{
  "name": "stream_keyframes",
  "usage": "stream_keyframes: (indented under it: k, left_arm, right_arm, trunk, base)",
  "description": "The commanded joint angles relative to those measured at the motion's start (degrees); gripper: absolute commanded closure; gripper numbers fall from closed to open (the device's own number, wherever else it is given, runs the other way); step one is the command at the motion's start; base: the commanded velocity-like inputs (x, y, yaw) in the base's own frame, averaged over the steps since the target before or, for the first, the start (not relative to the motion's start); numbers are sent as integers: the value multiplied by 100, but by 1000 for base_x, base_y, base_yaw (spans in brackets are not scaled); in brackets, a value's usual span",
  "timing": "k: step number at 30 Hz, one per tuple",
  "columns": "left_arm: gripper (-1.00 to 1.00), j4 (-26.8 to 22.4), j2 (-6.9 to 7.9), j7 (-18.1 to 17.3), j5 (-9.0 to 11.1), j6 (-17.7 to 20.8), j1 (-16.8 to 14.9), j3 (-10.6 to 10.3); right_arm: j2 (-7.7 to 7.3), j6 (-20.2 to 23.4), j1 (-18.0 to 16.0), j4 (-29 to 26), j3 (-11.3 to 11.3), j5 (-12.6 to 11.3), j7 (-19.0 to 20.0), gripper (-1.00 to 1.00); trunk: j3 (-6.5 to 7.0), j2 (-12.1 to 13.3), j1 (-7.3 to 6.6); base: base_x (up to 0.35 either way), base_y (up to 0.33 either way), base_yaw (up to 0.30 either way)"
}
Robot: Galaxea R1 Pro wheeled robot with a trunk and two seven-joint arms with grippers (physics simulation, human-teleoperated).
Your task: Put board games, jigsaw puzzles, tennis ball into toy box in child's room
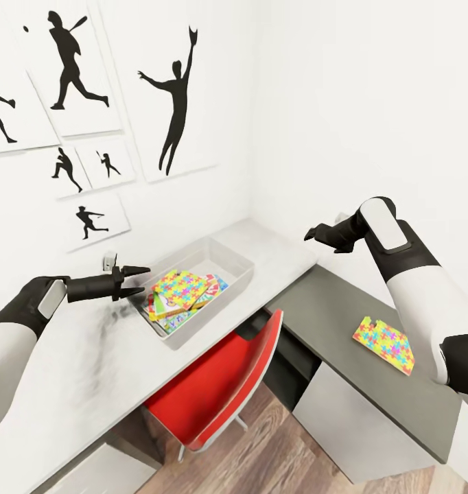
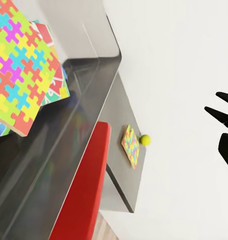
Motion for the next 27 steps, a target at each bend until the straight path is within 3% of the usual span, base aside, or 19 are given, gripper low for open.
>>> stream_keyframes:
  k: [1, 11, 18, 27]
  left_arm:
    - [-100, 2, -1, -26, -25, 19, -5, 14]
    - [-100, 2, -1, -26, -25, 19, -5, 22]
    - [-100, 2, 4, -26, -25, 19, -5, 30]
    - [-100, 2, 7, -26, -25, 19, -5, 23]
  right_arm:
    - [-10, 2, -7, -4, 25, -59, -56, -100]
    - [-5, 3, -7, -3, 26, -58, -56, -100]
    - [174, 2, -7, 4, 25, -51, -56, -100]
    - [220, 2, -7, 1, 25, -51, -64, -100]
  trunk:
    - [-2, -11, 4]
    - [93, -11, 4]
    - [159, -11, 4]
    - [244, -11, 4]
  base:
    - [0, 0, 0]
    - [0, 0, 0]
    - [0, 0, 0]
    - [0, 0, 0]
